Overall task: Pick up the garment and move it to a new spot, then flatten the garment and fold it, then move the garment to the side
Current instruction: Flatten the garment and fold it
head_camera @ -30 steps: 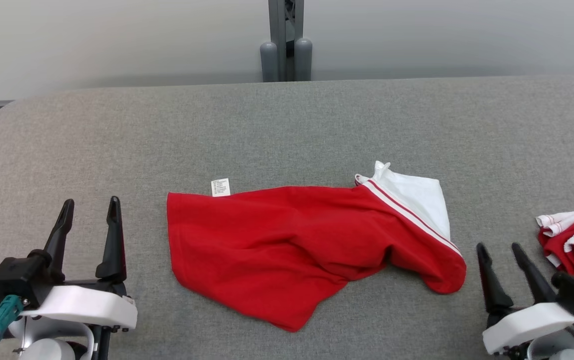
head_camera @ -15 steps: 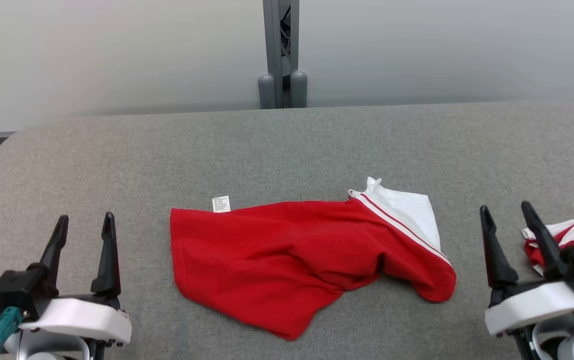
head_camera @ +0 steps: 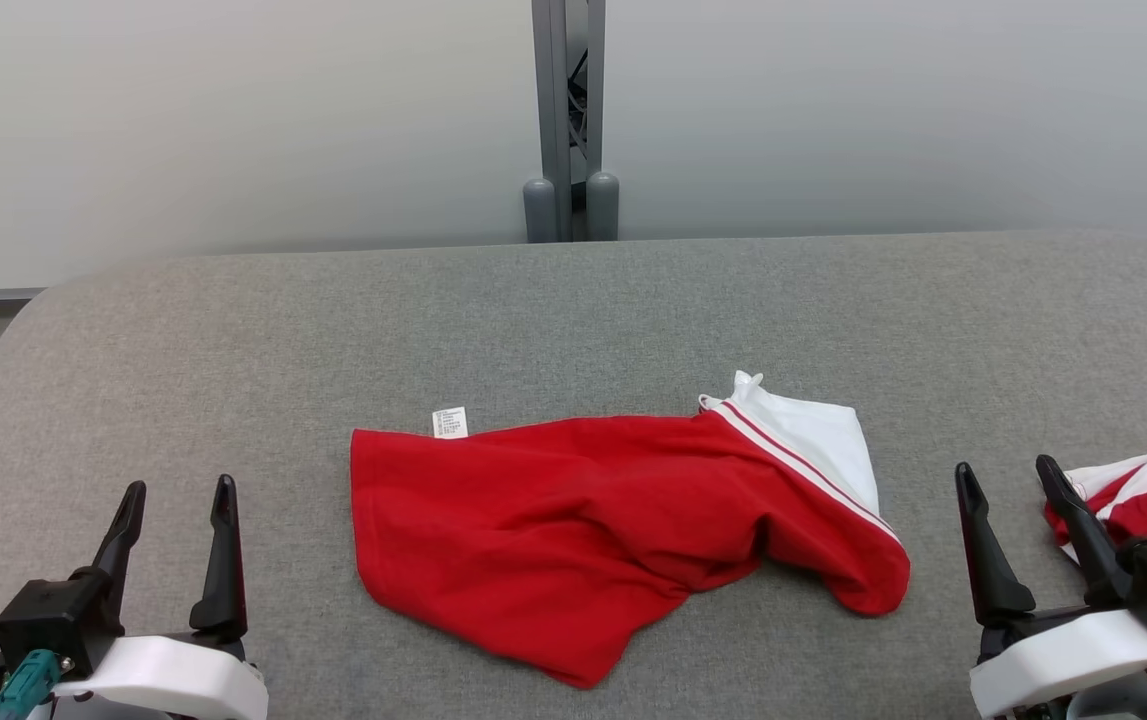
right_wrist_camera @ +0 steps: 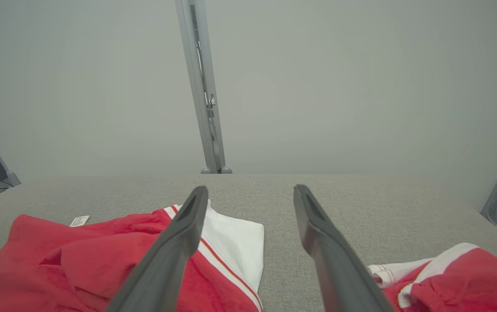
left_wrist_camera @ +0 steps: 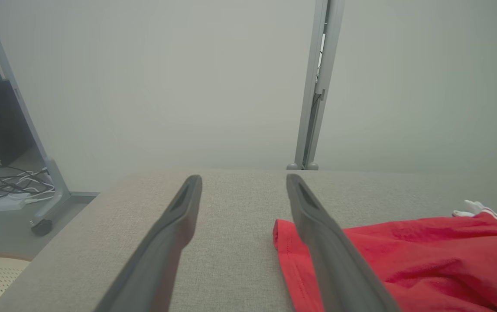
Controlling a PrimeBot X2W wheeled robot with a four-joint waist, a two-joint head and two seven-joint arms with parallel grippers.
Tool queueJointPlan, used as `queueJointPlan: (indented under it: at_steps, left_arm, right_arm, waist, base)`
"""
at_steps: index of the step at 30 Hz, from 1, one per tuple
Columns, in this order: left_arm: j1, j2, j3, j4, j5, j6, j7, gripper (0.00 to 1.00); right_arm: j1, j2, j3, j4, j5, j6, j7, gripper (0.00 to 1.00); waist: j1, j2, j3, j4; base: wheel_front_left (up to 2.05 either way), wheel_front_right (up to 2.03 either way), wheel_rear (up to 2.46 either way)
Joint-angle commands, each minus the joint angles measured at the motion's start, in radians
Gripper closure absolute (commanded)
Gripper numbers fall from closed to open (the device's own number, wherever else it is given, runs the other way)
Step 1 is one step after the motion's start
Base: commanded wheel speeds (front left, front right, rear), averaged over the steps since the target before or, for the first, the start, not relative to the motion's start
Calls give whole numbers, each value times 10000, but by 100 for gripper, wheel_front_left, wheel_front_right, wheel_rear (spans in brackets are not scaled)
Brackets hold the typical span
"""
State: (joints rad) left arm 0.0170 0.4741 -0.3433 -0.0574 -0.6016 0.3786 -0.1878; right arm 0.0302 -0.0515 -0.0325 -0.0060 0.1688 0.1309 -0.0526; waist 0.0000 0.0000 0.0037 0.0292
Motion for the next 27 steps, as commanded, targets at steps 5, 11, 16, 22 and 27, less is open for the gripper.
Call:
queueJointPlan:
  at_steps: [5,11,16,22,27]
  left_arm:
    - [-251,14,-127,-27,-33,-103,137,0]
    - [-1781,-321,-978,670,-519,-1228,1425,0]
    - [-3263,-775,-1462,2268,-1277,-2283,2777,0]
    - [-4831,-1191,-1545,4580,-1900,-3022,3786,4]
    - [-5783,-1224,-1490,6351,-2064,-3255,4266,5]
  right_arm:
    - [-91,-13,-65,-146,92,-4,56,0]
    - [-372,-15,106,-188,-5,-4,71,0]
    - [-664,-19,183,-156,-79,-4,-15,0]
    - [-908,-16,212,26,79,-4,-201,0]
    - [-1037,-16,224,203,154,-4,-345,0]
  waist:
    - [0,0,122,54]
    - [0,0,522,-81]
    - [0,0,979,-380]
    - [0,0,1419,-770]
    - [0,0,1655,-923]
  base:
    - [0,0,0]
    - [0,0,0]
    - [0,0,0]
    - [0,0,0]
    - [0,0,0]
